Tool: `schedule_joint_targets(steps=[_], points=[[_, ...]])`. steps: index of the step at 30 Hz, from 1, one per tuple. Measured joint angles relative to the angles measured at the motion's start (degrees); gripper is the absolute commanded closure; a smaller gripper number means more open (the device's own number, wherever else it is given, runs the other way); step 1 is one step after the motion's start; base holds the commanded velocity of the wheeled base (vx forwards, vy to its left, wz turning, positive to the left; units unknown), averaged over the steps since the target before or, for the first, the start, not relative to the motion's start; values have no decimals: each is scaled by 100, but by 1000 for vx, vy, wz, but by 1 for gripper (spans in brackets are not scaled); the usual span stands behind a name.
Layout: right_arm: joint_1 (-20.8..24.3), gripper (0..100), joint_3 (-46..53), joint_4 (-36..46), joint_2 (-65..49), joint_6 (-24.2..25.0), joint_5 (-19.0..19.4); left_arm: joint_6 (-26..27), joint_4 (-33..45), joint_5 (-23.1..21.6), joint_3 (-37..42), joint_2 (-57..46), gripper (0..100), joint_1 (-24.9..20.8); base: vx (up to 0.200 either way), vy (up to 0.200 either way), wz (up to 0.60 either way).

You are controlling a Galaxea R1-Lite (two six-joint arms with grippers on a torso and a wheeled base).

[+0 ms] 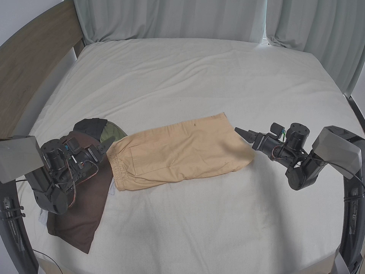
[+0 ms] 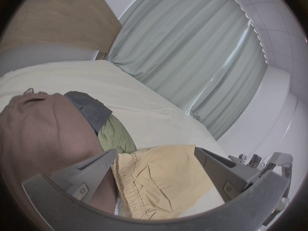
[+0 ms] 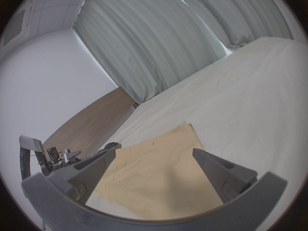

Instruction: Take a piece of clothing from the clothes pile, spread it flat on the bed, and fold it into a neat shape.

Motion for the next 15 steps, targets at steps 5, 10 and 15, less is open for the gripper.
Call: schedule_joint_targets(steps=[5, 10, 15], points=[[-9, 0, 650, -580, -50, 137, -30, 435, 2, -140, 187, -110, 0, 2, 0, 0, 0], [0, 0, 1086, -679, -130, 154, -40, 980, 2, -167, 335, -168, 0, -9, 0, 0, 0], [52, 0, 1399, -639, -238, 143, -41, 1365, 5, -165, 422, -189, 0, -22, 0, 0, 0]])
